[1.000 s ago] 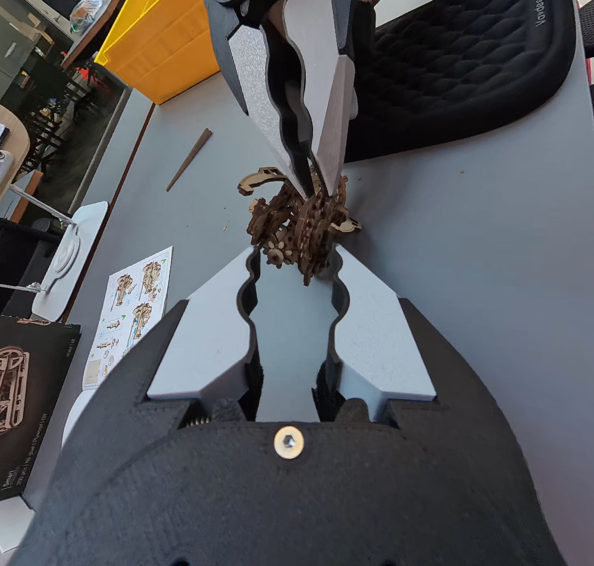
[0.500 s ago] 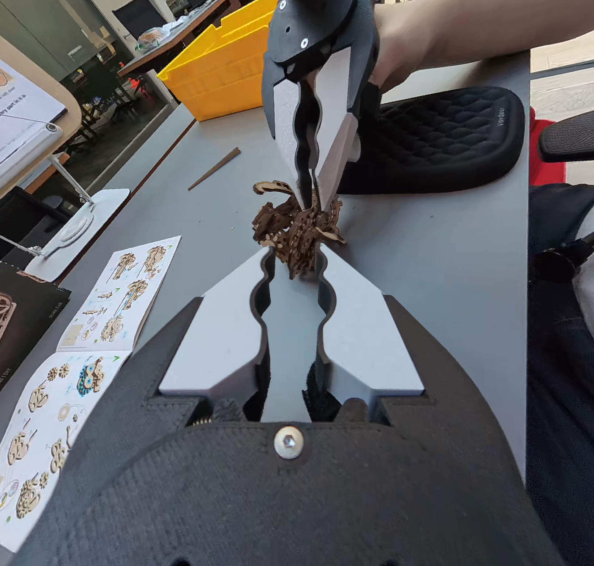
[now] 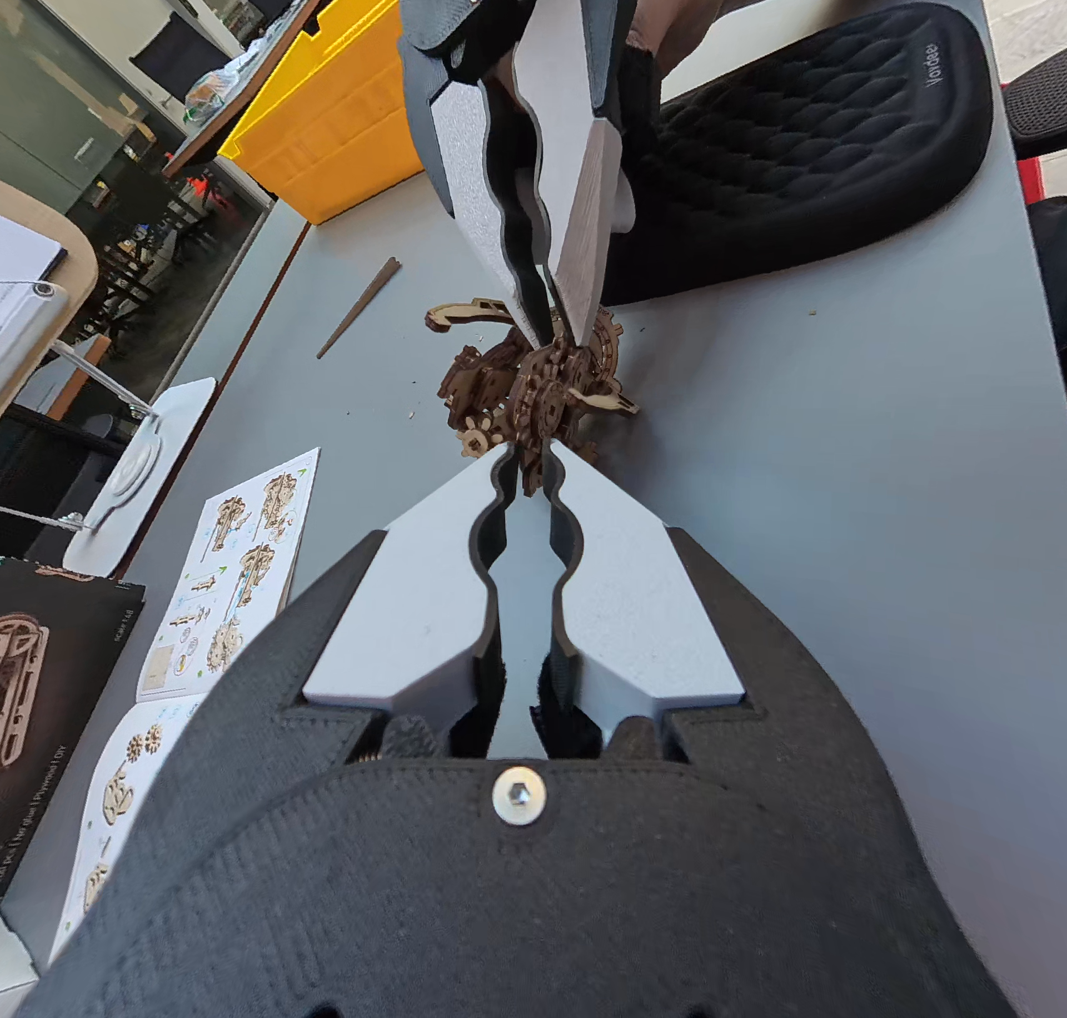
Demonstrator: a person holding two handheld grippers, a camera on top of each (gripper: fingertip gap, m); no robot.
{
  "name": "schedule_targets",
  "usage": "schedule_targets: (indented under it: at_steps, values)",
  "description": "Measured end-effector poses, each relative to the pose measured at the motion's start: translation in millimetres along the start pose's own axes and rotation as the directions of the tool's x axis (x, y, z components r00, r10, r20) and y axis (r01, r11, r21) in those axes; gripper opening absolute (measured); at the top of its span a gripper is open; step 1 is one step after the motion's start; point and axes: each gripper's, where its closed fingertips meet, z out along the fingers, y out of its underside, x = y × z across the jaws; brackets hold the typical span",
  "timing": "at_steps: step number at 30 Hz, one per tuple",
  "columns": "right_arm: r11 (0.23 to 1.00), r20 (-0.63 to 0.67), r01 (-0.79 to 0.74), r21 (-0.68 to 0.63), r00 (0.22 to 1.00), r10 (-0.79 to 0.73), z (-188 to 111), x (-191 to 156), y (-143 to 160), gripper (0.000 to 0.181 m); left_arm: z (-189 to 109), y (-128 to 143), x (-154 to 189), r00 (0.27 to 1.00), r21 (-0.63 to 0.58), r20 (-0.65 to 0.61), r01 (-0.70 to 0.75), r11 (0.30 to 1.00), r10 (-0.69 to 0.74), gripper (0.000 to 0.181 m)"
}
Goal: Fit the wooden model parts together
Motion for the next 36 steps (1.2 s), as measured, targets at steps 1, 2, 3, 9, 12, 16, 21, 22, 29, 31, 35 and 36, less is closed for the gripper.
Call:
schedule_targets:
  at_steps: [1,2,3,9,12,16,21,22,29,31,35,36]
  values:
    - [1.000,-0.001,-0.001,0.001,1.000,0.001,-0.2,0.5,0.2,0.009,0.2,-0.2,-0.5,1.000,0.001,-0.012,-0.010,1.000,0.010,0.005]
    - [1.000,0.003,-0.004,0.003,1.000,0.004,-0.3,0.5,0.2,0.008,0.5,0.0,0.4,0.999,0.001,-0.032,-0.015,1.000,0.015,0.005]
    - [1.000,0.008,-0.006,0.004,1.000,0.006,0.0,0.2,0.3,0.009,0.9,1.0,1.1,0.999,-0.004,-0.050,-0.019,1.000,0.019,0.006]
    - [1.000,0.006,0.002,0.005,1.000,-0.002,0.4,0.8,0.6,0.009,3.7,4.1,1.6,0.995,-0.022,-0.089,-0.048,0.999,0.046,0.005]
    - [1.000,0.010,0.003,0.009,1.000,-0.003,0.7,0.7,0.5,0.009,3.5,4.7,2.7,0.993,-0.029,-0.101,-0.072,0.997,0.069,0.003]
    - [0.998,0.010,0.044,0.040,0.999,-0.045,-2.6,-1.2,-4.3,0.014,3.7,10.6,3.9,0.987,-0.066,-0.119,-0.112,0.992,0.103,0.001]
    - [0.984,-0.079,0.162,0.070,0.985,-0.156,-20.2,-7.4,-7.7,0.014,4.4,11.1,5.1,0.980,-0.077,-0.146,-0.147,0.986,0.134,0.001]
    - [0.981,-0.099,0.183,0.063,0.979,-0.176,-21.0,-8.9,-5.6,0.014,4.4,11.2,4.8,0.978,-0.080,-0.152,-0.156,0.985,0.142,0.001]
    - [0.964,-0.249,0.228,-0.137,0.934,-0.256,-2.1,-5.4,25.3,0.015,6.1,11.8,1.6,0.968,-0.103,-0.189,-0.184,0.978,0.162,0.001]
    - [0.944,-0.287,0.283,-0.168,0.902,-0.322,2.0,-7.9,24.1,0.015,6.4,11.7,1.3,0.969,-0.103,-0.195,-0.176,0.979,0.153,0.001]
    - [0.913,-0.333,0.312,-0.263,0.859,-0.390,6.3,-7.0,26.8,0.016,6.5,12.8,-0.4,0.969,-0.104,-0.196,-0.170,0.980,0.148,0.001]
    - [0.912,-0.352,0.312,-0.266,0.849,-0.393,6.5,-5.1,25.7,0.016,6.5,12.9,-0.7,0.970,-0.103,-0.197,-0.166,0.981,0.143,0.001]
